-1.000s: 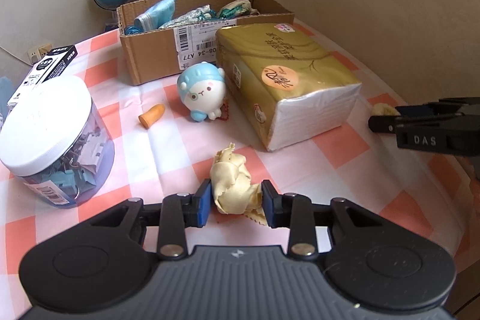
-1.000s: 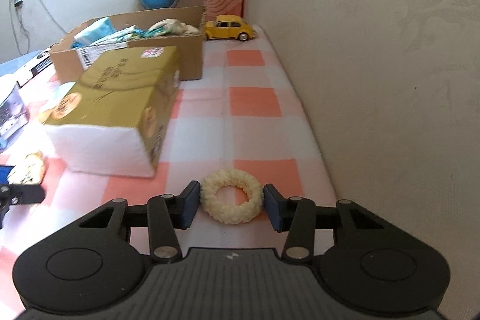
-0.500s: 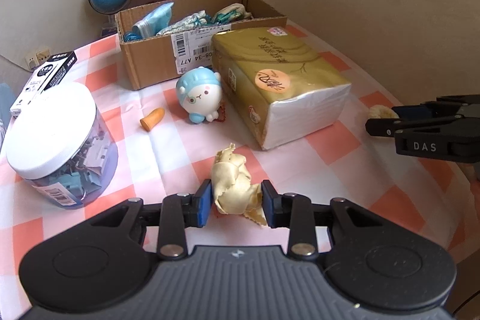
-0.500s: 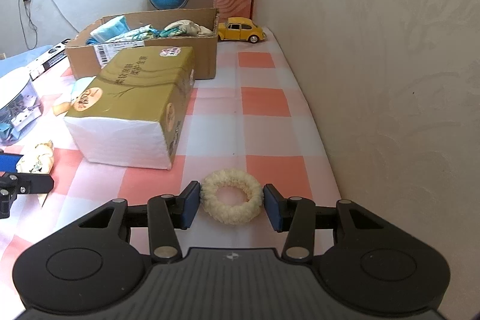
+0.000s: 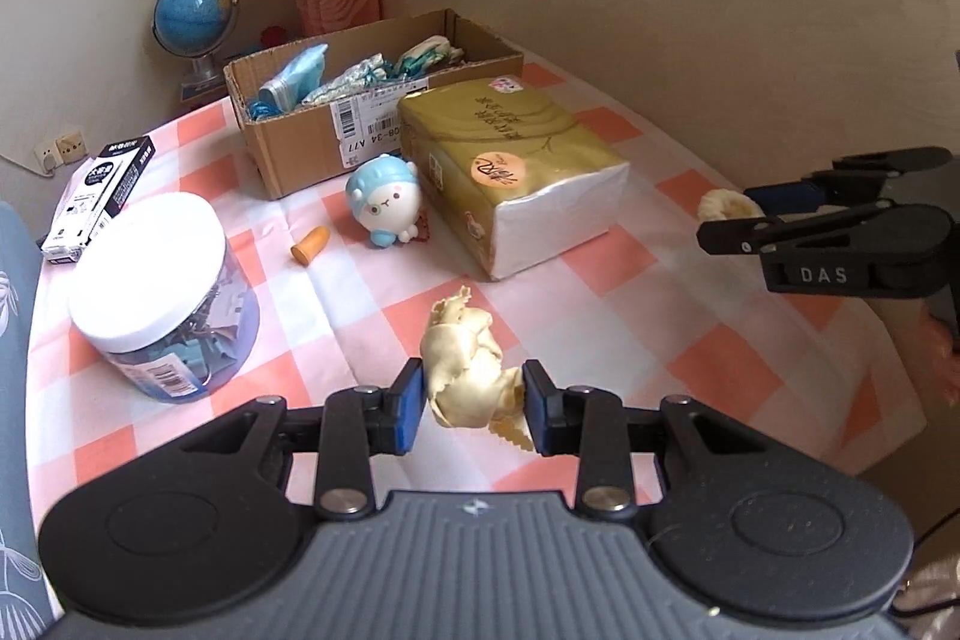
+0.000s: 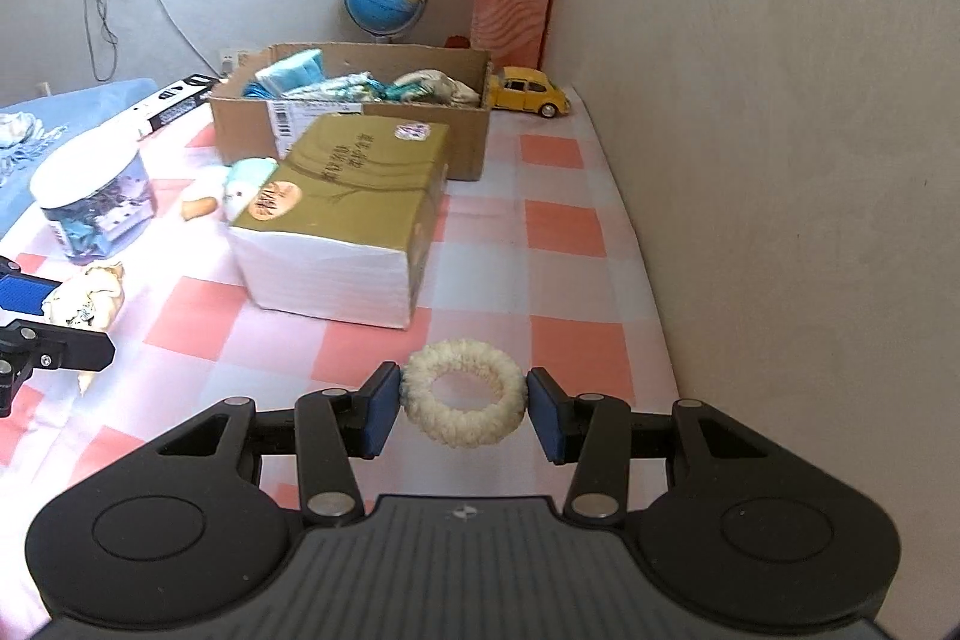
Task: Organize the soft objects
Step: 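Carry the cream ring into the cardboard box with right tool and release it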
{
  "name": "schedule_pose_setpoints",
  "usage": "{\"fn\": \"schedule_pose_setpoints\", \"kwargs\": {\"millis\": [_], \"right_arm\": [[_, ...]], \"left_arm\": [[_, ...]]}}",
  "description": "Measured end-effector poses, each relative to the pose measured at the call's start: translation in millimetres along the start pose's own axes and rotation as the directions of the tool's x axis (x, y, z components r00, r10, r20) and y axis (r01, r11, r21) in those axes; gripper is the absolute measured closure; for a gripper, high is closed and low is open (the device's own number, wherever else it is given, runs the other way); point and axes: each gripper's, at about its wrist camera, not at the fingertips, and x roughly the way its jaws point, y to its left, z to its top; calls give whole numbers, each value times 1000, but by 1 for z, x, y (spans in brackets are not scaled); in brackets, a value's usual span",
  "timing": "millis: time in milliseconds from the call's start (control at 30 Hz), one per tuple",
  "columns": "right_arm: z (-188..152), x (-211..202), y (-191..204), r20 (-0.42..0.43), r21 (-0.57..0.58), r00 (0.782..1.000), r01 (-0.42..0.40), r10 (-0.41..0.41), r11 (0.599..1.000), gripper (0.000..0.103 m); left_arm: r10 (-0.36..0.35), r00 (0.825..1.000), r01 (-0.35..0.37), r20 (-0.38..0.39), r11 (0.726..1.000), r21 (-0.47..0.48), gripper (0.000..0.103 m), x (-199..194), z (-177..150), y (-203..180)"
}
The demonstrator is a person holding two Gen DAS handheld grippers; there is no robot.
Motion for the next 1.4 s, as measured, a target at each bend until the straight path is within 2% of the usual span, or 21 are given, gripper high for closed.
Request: {"fn": "schedule_pose_setpoints", "kwargs": {"millis": [300, 533, 900, 1267, 1333, 1367, 1400], "right_arm": [[21, -22, 9, 46, -29, 999, -21, 22, 999, 52], [53, -17, 11, 95, -46, 995, -26, 30, 999, 52], [119, 20, 9, 137, -71, 988, -55, 65, 996, 52], [186, 79, 14, 136, -98, 987, -74, 88, 992, 52], [191, 89, 17, 128, -115, 988, -69, 84, 991, 49], [193, 93, 18, 129, -119, 988, -64, 79, 991, 39], [193, 96, 19, 130, -121, 989, -60, 76, 991, 22]], "left_arm": [[-6, 1000, 7, 28, 1000, -3, 70, -22, -9, 9], [-11, 1000, 11, 27, 1000, -13, 70, -26, -15, 15], [-1, 1000, 2, 27, 999, -38, 70, -19, -7, 29], [19, 999, -13, 46, 992, -128, 70, -9, 5, 42], [22, 999, -16, 43, 990, -137, 70, -7, 5, 43], [23, 999, -17, 41, 990, -139, 70, -6, 6, 43], [24, 999, -19, 39, 990, -139, 70, -5, 6, 44]]}}
